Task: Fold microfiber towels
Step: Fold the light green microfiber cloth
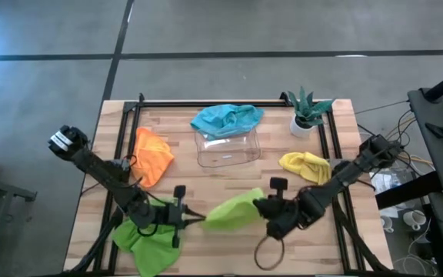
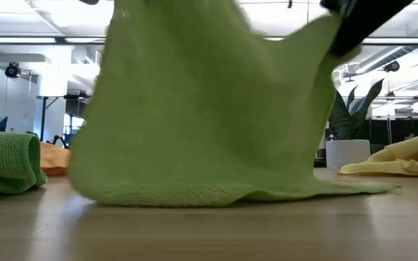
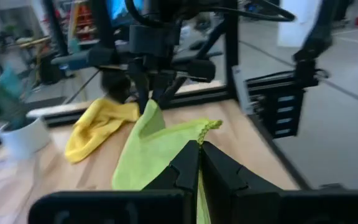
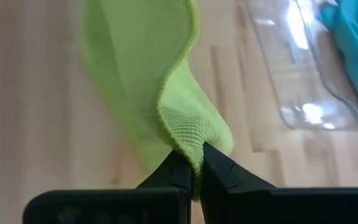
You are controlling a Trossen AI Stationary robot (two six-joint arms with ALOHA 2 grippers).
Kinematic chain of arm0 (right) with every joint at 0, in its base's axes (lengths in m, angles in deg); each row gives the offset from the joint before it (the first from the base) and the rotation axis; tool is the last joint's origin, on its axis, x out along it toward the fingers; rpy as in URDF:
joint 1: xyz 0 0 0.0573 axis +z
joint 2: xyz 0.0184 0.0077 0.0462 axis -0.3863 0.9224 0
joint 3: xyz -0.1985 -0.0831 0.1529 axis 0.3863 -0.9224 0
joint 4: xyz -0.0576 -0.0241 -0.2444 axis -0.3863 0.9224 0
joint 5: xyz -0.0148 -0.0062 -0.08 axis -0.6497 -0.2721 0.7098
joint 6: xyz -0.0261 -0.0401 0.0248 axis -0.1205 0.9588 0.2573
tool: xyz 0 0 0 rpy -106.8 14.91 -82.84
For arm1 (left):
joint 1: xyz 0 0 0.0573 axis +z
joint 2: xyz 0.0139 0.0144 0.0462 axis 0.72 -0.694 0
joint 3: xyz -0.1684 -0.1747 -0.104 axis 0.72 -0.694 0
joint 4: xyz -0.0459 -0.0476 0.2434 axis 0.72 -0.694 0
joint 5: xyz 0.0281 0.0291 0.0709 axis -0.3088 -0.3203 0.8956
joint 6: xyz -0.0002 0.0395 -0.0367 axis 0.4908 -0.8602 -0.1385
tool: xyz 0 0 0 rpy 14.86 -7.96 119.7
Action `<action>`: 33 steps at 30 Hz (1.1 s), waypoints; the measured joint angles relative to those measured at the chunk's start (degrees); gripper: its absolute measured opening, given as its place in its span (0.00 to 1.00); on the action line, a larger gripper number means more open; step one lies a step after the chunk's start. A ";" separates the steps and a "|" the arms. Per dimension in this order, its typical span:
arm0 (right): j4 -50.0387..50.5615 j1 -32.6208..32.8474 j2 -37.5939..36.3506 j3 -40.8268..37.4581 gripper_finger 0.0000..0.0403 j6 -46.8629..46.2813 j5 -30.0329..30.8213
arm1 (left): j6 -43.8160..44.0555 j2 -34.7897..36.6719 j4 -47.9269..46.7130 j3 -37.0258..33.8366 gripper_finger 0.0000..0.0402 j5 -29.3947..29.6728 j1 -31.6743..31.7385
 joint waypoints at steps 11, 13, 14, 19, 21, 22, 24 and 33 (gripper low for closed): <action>3.49 7.25 -0.37 14.65 0.02 -0.30 -7.97 | -2.13 -2.98 -5.64 14.04 0.00 0.12 -4.97; 6.26 7.98 -0.67 19.72 0.02 -0.07 -8.00 | -2.15 -1.51 -11.04 18.19 0.00 0.78 -5.85; 7.71 8.12 -0.73 22.10 0.02 0.41 -7.94 | -2.13 -0.94 -13.38 20.02 0.00 1.31 -6.10; 11.84 7.73 -0.72 25.78 0.02 3.41 -4.19 | -1.60 0.79 -19.44 22.97 0.00 3.12 -5.59; 12.62 6.42 -0.73 23.59 0.02 3.08 -3.20 | 1.24 0.79 -19.71 20.71 0.00 4.20 -4.20; 12.48 5.57 -0.75 21.72 0.02 2.53 -2.97 | 3.44 0.79 -19.79 19.05 0.00 4.87 -3.37; 12.69 3.55 -0.63 17.20 0.02 0.25 -2.85 | 8.65 0.79 -20.27 14.79 0.00 7.53 -1.68; 8.12 -7.08 -0.58 -2.64 0.02 -5.76 -2.28 | 23.55 2.15 -19.69 -3.07 0.00 13.14 6.65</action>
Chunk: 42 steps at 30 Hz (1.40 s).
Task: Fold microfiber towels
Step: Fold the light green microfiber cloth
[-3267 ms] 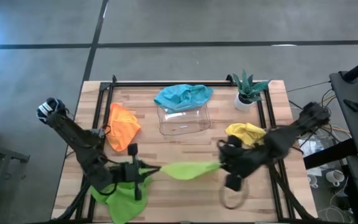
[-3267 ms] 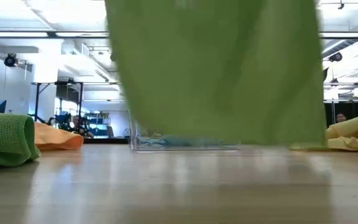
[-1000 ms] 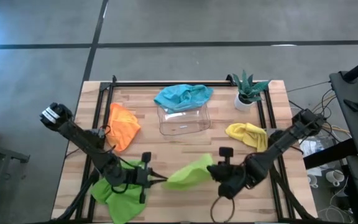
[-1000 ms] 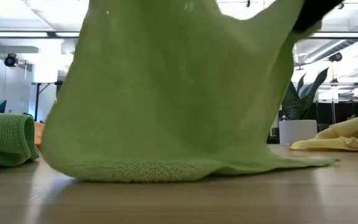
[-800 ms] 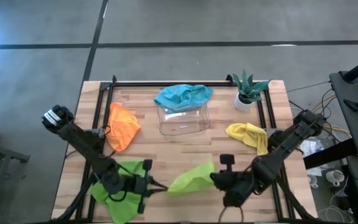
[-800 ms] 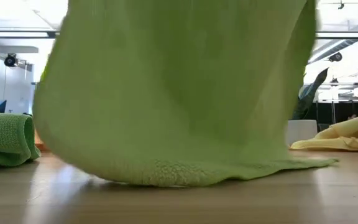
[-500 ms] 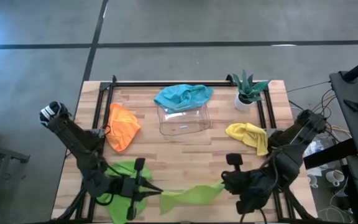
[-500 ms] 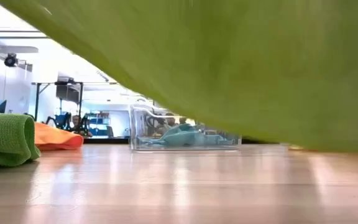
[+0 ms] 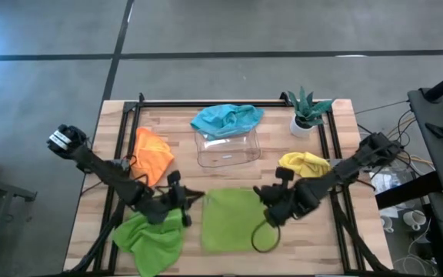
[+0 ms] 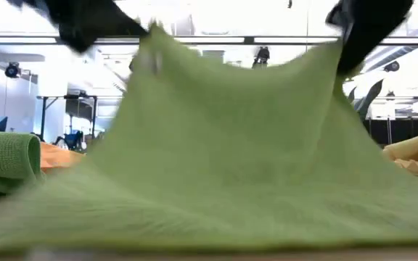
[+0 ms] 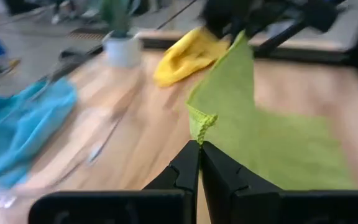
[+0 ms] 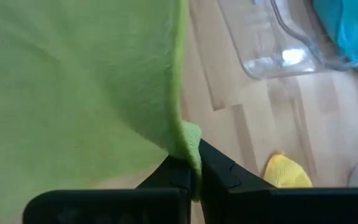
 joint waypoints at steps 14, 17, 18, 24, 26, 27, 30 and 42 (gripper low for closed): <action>-10.75 -4.84 0.00 -8.34 0.02 6.24 -2.31 | -1.16 -0.11 0.53 -4.49 0.00 -5.76 4.81; -10.83 -3.29 -0.02 -8.93 0.02 6.30 -5.96 | -1.60 -0.11 0.03 -4.59 0.00 -10.02 4.00; -11.09 -2.70 -0.02 -9.31 0.02 6.32 -7.18 | -1.62 -0.11 -0.03 -4.62 0.00 -10.65 3.80; -12.11 0.32 0.02 -10.75 0.02 4.87 -11.28 | -1.65 -0.13 0.00 -4.50 0.00 -16.77 2.77; -12.26 0.98 0.02 -10.63 0.02 4.90 -11.60 | -1.71 -0.13 0.06 -4.40 0.00 -18.99 2.66; -12.80 1.28 0.02 -10.57 0.02 5.22 -11.84 | -1.74 -0.13 -0.08 -4.42 0.00 -19.65 2.64; -17.52 1.77 0.02 -10.83 0.02 6.19 -14.84 | -1.54 -0.14 -1.28 -4.84 0.00 -20.08 2.65; -20.94 3.59 0.02 -11.56 0.02 5.46 -23.32 | 1.63 -8.65 3.45 -3.24 0.00 -26.09 1.51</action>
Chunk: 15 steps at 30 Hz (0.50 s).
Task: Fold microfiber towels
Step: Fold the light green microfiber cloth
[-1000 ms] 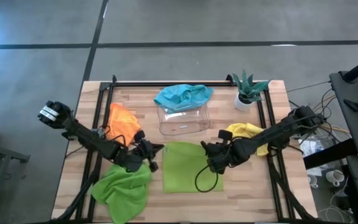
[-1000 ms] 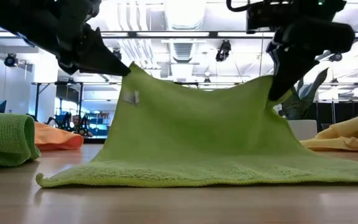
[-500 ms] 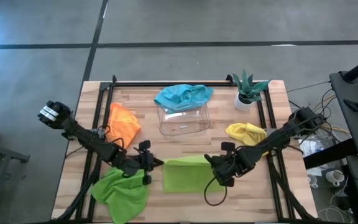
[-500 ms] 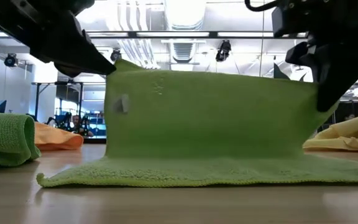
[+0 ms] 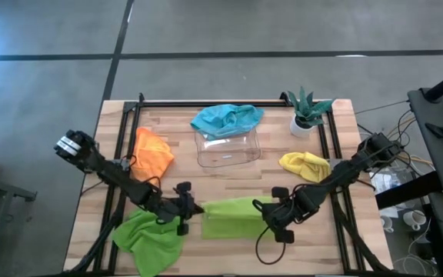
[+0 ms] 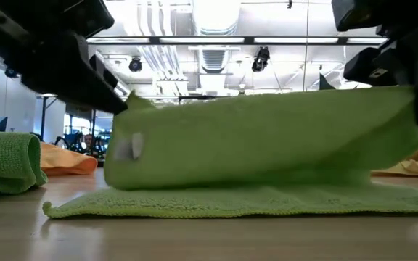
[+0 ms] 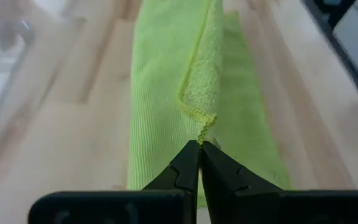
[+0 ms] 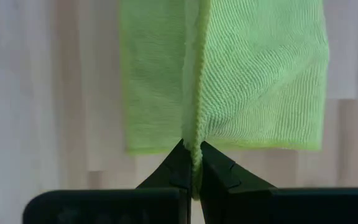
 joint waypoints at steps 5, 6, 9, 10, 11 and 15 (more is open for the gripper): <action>-0.15 0.43 0.06 -0.09 0.02 -0.09 0.05 | 0.10 -3.96 -0.50 2.34 0.00 -0.13 -0.37; -0.47 0.43 0.37 -0.09 0.02 -0.09 0.04 | 0.04 -4.27 -0.97 2.67 0.00 -0.14 -0.35; -1.31 0.43 2.18 -0.10 0.02 0.18 0.21 | -0.05 -3.48 -4.33 3.18 0.00 -0.22 -0.35; -1.26 0.39 3.05 -0.04 0.02 0.20 0.21 | -0.07 -2.70 -5.48 3.18 0.00 -0.20 -0.35; -0.74 0.20 3.93 0.20 0.02 0.25 0.21 | -0.24 -1.61 -6.49 3.18 0.00 -0.06 -0.35; 5.32 -1.22 5.38 2.68 0.02 2.14 0.57 | -3.61 3.87 -10.14 3.10 0.00 2.03 0.09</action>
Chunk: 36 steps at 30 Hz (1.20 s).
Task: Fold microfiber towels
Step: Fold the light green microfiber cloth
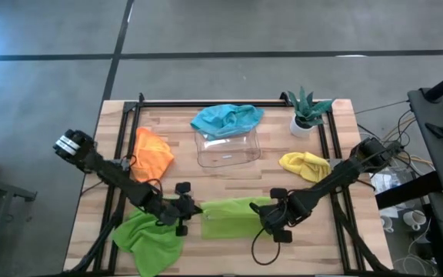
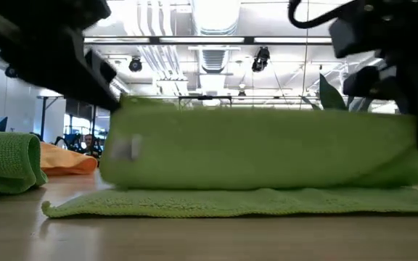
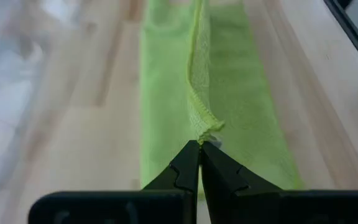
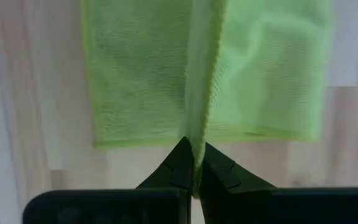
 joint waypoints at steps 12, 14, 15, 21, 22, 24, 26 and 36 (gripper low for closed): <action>17.10 -5.02 0.34 11.09 0.02 8.22 19.22 | -5.18 8.23 -7.87 -1.45 0.00 9.60 4.58; 16.40 -5.23 1.02 10.61 0.02 8.66 17.35 | -3.78 7.15 -8.11 -1.60 0.00 7.94 4.58; 16.34 -5.21 1.46 10.31 0.02 8.79 15.71 | -3.15 6.40 -7.78 -1.60 0.00 6.70 4.47; 15.34 -3.00 6.07 10.13 0.02 9.93 6.42 | -0.74 1.44 -3.40 -0.87 0.00 -0.69 3.34; 15.35 -2.53 7.02 10.24 0.02 10.21 5.32 | -0.74 0.63 -2.84 -0.68 0.00 -1.49 3.17; 15.03 -1.47 8.62 10.51 0.02 10.36 3.67 | -0.73 -1.12 -1.24 -0.04 0.00 -3.12 2.93; 14.85 -0.67 9.63 10.90 0.02 10.28 2.67 | -0.72 -2.37 -0.17 0.79 0.00 -4.82 2.59; 13.26 1.45 9.25 14.02 0.02 9.07 2.23 | -0.68 -3.48 -3.25 4.79 0.00 -8.92 0.91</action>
